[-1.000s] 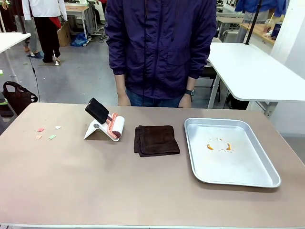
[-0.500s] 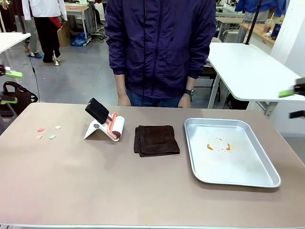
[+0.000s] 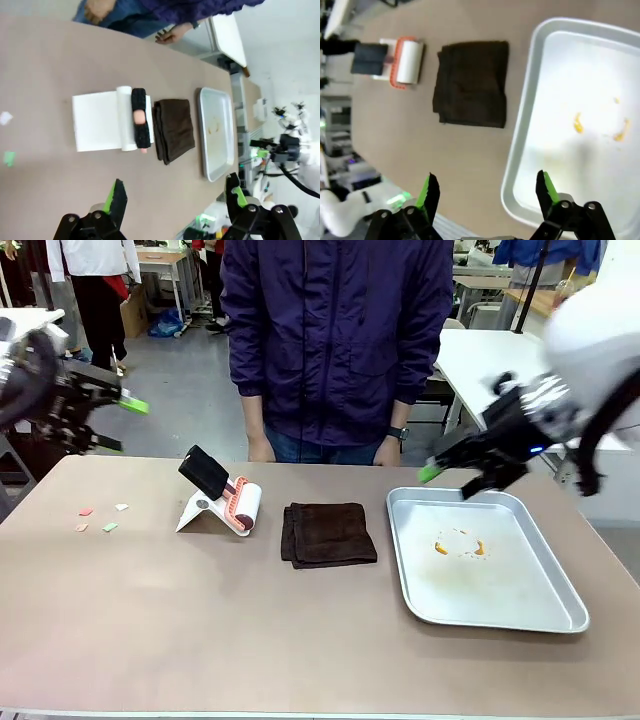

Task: Clean the surface of the table.
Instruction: Hold the Lint Roller with your left hand and the towel with your right hand.

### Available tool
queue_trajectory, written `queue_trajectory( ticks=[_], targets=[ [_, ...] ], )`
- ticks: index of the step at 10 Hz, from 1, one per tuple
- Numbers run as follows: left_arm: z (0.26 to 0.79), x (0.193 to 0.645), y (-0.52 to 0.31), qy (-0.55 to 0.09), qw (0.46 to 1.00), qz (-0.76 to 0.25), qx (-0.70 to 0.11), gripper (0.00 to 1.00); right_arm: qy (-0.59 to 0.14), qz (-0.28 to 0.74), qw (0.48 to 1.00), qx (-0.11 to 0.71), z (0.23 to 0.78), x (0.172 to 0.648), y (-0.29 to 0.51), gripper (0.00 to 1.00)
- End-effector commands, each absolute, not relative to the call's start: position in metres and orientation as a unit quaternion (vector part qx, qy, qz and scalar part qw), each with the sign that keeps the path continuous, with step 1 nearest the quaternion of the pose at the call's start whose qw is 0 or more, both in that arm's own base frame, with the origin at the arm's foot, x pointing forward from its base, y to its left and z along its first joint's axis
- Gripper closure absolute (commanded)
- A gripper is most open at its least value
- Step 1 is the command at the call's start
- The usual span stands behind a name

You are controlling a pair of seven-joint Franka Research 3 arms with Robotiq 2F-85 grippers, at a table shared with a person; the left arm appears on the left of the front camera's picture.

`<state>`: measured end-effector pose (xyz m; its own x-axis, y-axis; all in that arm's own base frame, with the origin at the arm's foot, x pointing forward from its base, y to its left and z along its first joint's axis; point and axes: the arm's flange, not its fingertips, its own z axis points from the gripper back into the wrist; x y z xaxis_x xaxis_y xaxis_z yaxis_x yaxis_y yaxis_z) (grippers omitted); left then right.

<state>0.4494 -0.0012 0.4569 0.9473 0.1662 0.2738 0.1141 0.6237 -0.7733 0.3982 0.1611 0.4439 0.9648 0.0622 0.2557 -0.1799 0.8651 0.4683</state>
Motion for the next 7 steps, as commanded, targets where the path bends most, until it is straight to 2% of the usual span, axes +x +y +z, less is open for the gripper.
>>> queue_trajectory(
  ticks=[1, 4, 7],
  targets=[
    [0.440, 0.466, -0.020, -0.157, 0.900, -0.004, -0.405, 0.00, -0.141, 0.067, 0.965, 0.209, 0.421, 0.419, 0.195, 0.00],
    [0.420, 0.477, -0.055, -0.171, 0.916, -0.017, -0.363, 0.00, -0.161, 0.019, 0.958, 0.236, 0.391, 0.416, 0.239, 0.00],
    [0.411, 0.487, -0.074, -0.141, 0.924, -0.002, -0.356, 0.00, -0.158, -0.040, 0.954, 0.253, 0.385, 0.419, 0.238, 0.00]
  ],
)
